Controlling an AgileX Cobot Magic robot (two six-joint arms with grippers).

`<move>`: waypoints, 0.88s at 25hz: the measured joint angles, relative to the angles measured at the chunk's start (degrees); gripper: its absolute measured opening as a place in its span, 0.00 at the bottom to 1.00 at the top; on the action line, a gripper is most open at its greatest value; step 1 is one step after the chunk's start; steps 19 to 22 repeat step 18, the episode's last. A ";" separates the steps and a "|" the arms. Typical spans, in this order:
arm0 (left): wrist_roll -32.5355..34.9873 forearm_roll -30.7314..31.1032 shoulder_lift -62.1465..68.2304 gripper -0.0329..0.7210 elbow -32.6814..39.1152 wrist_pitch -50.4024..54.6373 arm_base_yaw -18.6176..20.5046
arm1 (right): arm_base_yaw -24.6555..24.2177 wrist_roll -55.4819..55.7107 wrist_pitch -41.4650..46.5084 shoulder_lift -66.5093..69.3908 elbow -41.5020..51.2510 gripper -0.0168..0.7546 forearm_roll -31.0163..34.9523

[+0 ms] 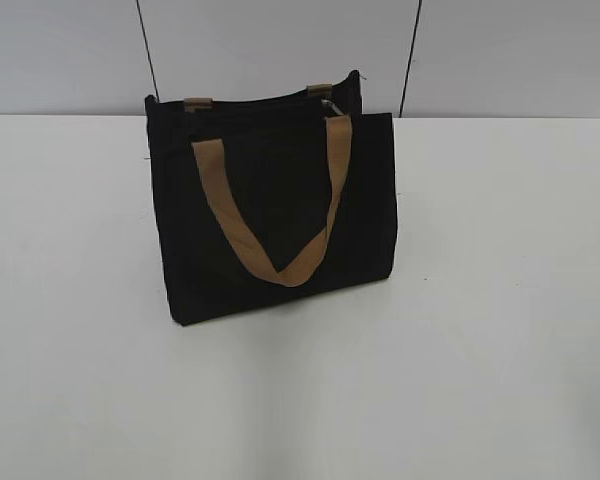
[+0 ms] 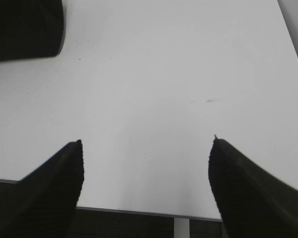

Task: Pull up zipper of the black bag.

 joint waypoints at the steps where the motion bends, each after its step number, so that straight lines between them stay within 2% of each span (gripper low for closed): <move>1: 0.00 -0.04 0.00 0.57 0.00 0.00 0.00 | 0.00 1.03 0.00 0.00 0.00 0.79 -0.72; 10: 4.05 -3.22 0.00 0.53 0.00 0.00 0.00 | 0.00 2.91 0.00 0.00 0.00 0.79 -2.31; 22: 4.30 -3.63 0.00 0.49 0.06 0.00 0.00 | 0.00 2.96 0.00 0.00 0.00 0.79 -2.31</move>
